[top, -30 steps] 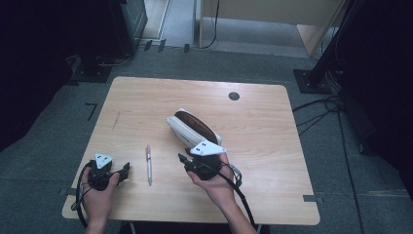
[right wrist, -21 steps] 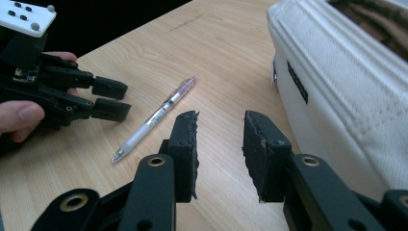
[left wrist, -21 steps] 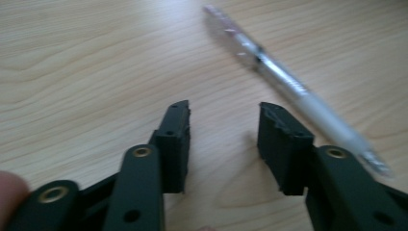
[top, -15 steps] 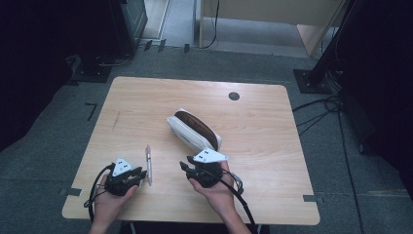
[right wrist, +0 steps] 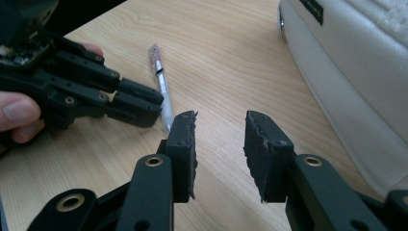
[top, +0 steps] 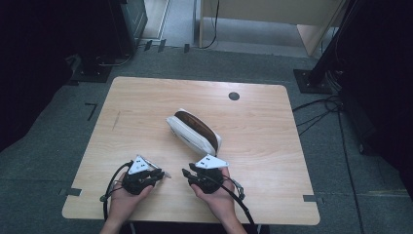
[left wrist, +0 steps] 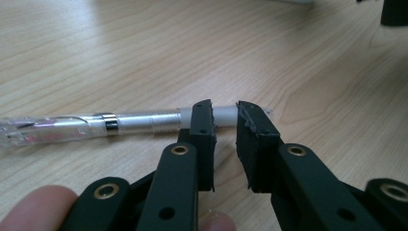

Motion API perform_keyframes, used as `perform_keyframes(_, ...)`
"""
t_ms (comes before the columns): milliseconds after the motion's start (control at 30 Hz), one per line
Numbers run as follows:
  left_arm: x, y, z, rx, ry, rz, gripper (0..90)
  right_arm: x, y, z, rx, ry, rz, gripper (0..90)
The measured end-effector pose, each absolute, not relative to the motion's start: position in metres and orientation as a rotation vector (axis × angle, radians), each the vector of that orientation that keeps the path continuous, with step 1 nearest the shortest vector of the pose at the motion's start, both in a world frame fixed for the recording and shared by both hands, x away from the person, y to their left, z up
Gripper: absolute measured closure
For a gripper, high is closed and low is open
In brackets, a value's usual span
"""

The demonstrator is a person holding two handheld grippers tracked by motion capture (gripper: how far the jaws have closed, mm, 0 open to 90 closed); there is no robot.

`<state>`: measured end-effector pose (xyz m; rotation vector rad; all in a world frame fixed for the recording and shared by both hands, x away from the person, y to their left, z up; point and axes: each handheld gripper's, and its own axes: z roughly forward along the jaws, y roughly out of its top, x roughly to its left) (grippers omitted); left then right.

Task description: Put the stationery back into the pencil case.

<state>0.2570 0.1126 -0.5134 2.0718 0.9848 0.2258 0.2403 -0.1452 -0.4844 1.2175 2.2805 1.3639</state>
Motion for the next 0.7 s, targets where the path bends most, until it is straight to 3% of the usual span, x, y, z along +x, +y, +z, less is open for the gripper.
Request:
perform_keyframes(367,0.26,0.173,-0.506,1.908,1.145,0.268,70.5,0.243,-0.129,-0.497,1.179,2.35,1.37,63.0)
perform_keyframes(700,0.26,0.213,-0.514,1.855,1.298,0.496,56.3,0.25,-0.113,-0.508,1.138,2.422,1.365,71.6)
